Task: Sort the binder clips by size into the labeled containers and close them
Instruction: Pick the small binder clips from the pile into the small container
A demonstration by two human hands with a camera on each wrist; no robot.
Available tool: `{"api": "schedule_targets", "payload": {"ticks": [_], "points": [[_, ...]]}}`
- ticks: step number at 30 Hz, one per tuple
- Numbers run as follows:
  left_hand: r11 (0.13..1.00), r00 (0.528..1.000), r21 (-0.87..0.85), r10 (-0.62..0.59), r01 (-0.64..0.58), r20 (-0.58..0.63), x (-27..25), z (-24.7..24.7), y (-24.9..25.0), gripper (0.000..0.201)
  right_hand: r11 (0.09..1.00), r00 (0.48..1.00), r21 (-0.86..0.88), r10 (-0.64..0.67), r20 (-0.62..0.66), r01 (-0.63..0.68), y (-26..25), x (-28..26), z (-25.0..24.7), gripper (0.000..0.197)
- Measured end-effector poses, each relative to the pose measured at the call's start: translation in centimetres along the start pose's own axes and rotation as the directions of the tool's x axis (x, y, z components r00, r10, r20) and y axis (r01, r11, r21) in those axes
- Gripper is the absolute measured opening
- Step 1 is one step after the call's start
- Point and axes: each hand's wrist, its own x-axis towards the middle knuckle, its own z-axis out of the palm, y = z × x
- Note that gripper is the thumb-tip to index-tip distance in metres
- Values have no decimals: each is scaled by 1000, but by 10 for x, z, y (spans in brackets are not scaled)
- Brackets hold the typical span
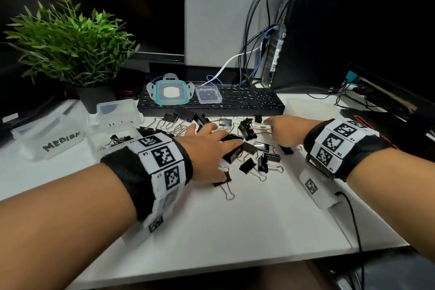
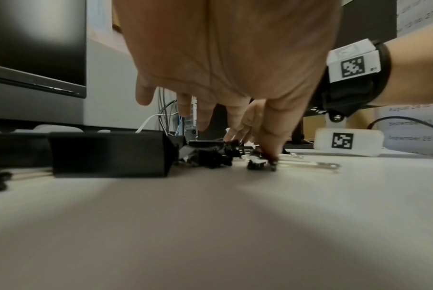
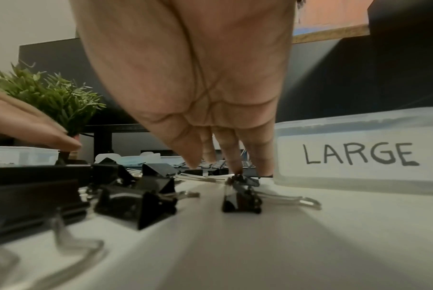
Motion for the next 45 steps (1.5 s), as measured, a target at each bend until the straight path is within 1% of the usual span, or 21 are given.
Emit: {"api": "schedule_targets", "payload": {"ticks": [2, 3, 6, 7, 9, 12, 15, 18, 21, 23, 27, 30, 33, 35, 37, 40, 42, 45], "points": [[1000, 1000, -3, -19, 19, -15, 2, 0, -3, 74, 996, 999, 71, -45, 0, 45, -3, 0, 0, 51], [999, 1000, -17, -27, 27, -14, 2, 0, -5, 71, 993, 998, 107, -53, -21, 55, -4, 0, -1, 55], [998, 999, -51, -37, 35, -33, 2, 0, -9, 67, 991, 994, 132, -15, -106, 29, -5, 1, -6, 56], [998, 998, -43, -38, 36, -50, 2, 0, -10, 66, 993, 993, 120, -2, -117, 16, -7, 1, -7, 54], [999, 995, -6, -52, 52, -85, 1, 1, -14, 64, 996, 991, 86, -23, -129, 34, -13, 3, -12, 49], [991, 985, 58, -111, 120, -135, -8, -1, -28, 58, 992, 987, -15, -123, -100, 122, -29, 11, -18, 43], [981, 968, 68, -164, 180, -191, -22, -3, -47, 53, 963, 971, -147, -235, -49, 226, -49, 23, -28, 40], [973, 954, 49, -208, 223, -218, -37, -1, -68, 51, 941, 960, -213, -276, -38, 262, -66, 38, -38, 43], [959, 932, 7, -275, 284, -235, -52, 1, -86, 55, 930, 960, -261, -277, -31, 260, -79, 56, -40, 35], [947, 918, -7, -314, 322, -244, -62, 3, -97, 61, 929, 964, -279, -263, -31, 244, -83, 69, -40, 37], [904, 877, -49, -425, 426, -226, -76, 4, -114, 78, 930, 975, -305, -223, -19, 206, -83, 91, -43, 45], [862, 845, -112, -506, 494, -170, -81, 5, -125, 84, 940, 982, -287, -189, 21, 187, -84, 95, -42, 58], [833, 831, -169, -547, 527, -104, -84, 7, -131, 89, 947, 984, -265, -176, 35, 179, -88, 99, -43, 65], [824, 828, -173, -557, 540, -68, -85, 8, -132, 89, 954, 984, -243, -179, 6, 175, -89, 101, -43, 68], [825, 828, -156, -557, 543, -66, -84, 9, -133, 86, 960, 981, -215, -191, -39, 178, -88, 104, -42, 65], [837, 837, -143, -541, 528, -77, -82, 8, -131, 80, 947, 965, -235, -246, -95, 218, -88, 104, -42, 40], [857, 859, -154, -506, 491, -79, -79, 7, -124, 78, 940, 964, -261, -250, -95, 218, -92, 103, -41, 29], [894, 899, -169, -431, 414, -78, -74, 8, -115, 72, 942, 972, -277, -220, -79, 190, -95, 101, -37, 26]]}}
